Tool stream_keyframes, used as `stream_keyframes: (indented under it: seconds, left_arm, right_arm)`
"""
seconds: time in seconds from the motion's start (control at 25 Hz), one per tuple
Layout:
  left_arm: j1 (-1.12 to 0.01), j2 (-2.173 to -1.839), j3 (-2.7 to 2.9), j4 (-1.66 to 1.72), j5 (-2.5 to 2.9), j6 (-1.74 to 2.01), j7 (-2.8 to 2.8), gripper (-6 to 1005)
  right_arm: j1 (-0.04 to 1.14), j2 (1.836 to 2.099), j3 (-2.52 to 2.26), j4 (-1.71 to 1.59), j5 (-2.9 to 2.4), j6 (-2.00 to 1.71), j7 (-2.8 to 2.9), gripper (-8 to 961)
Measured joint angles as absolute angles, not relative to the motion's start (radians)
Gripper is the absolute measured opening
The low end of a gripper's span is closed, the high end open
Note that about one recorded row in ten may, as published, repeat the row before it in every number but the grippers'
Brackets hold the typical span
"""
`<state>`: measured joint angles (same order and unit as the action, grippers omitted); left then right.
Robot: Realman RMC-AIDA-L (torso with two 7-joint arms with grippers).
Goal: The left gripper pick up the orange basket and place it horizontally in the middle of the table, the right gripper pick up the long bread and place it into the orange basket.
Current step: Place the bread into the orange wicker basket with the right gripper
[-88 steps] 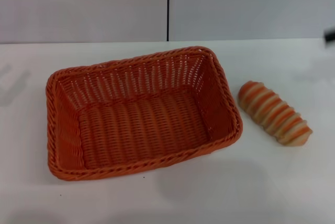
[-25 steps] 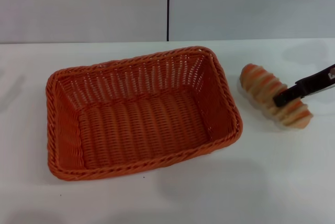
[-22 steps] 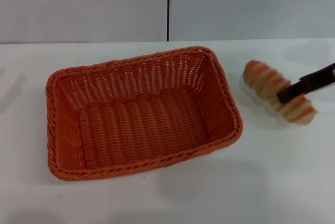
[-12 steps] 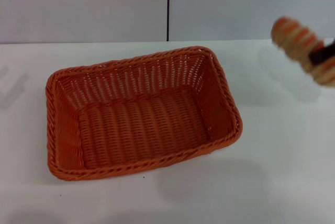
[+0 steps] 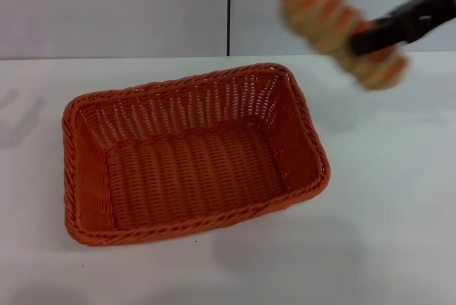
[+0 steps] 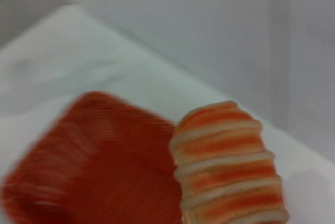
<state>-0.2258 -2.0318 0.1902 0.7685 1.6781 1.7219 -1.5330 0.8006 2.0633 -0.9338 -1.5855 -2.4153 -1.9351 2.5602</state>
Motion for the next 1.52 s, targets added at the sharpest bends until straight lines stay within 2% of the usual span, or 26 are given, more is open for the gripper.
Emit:
stream_keyframes:
  seconds: [0.4,0.68,0.88,1.28,1.36,1.48,1.52]
  left_arm:
    - [-0.225,-2.041,0.19,0.769,1.678,1.728,-1.529,660]
    - [-0.223,-2.043,0.196,0.773,1.679,1.729,-1.529,659]
    - [-0.223,-2.047,0.198,0.771,1.679,1.73,-1.529,659]
    - [-0.225,-2.054,0.198,0.769,1.678,1.731,-1.522,658]
    - [-0.223,-2.055,0.198,0.769,1.678,1.734,-1.506,658]
    - [-0.219,-2.056,0.195,0.768,1.678,1.742,-1.47,658]
    - [-0.215,-2.057,0.193,0.764,1.678,1.75,-1.437,658]
  right_arm:
    - [0.863,2.067,-1.094,-1.234,-2.258,-1.773,2.467,318]
    - [0.849,2.069,-1.081,-1.094,-2.166,-1.646,2.307,290]
    - [0.837,2.071,-1.079,-1.061,-2.113,-1.621,2.237,461]
    - [0.814,2.069,-1.075,-1.061,-2.08,-1.617,2.201,689]
    - [0.803,2.069,-1.07,-1.08,-2.08,-1.617,2.203,696]
    - [0.7,2.073,-0.996,-1.243,-2.057,-1.607,2.209,700]
    - [0.7,2.073,-0.996,-1.243,-2.057,-1.607,2.209,700]
